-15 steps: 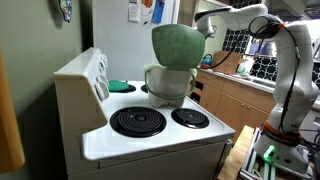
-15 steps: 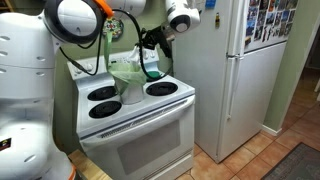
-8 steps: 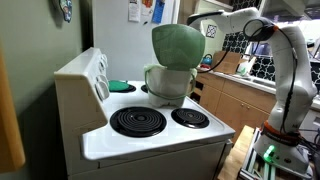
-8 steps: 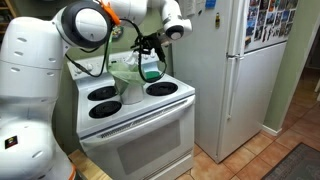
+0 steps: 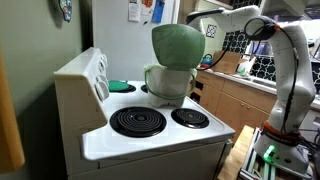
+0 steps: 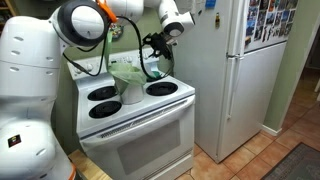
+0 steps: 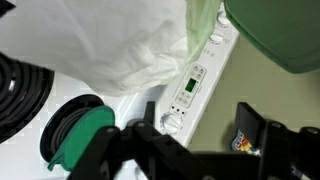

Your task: Open the trash can then put the tissue paper inside

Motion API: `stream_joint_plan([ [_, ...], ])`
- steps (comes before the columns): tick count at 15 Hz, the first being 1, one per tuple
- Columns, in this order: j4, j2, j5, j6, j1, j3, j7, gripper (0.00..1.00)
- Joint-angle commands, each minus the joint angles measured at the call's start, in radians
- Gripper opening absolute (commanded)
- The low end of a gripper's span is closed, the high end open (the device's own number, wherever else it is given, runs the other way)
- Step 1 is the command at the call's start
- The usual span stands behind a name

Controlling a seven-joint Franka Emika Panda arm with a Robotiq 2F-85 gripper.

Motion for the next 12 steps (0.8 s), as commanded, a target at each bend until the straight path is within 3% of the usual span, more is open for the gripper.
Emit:
stream_joint_plan([
  [1, -0.04, -0.041, -0.049, 0.052, 0.022, -0.002, 0.038, 1.0],
  [5, -0.023, -0.017, -0.16, 0.202, 0.045, -0.019, 0.061, 1.0],
  [8, 0.006, 0.032, -0.255, 0.277, 0.039, -0.019, 0.167, 1.0],
  [12, 0.062, 0.114, -0.369, 0.151, 0.015, 0.004, 0.288, 1.0],
])
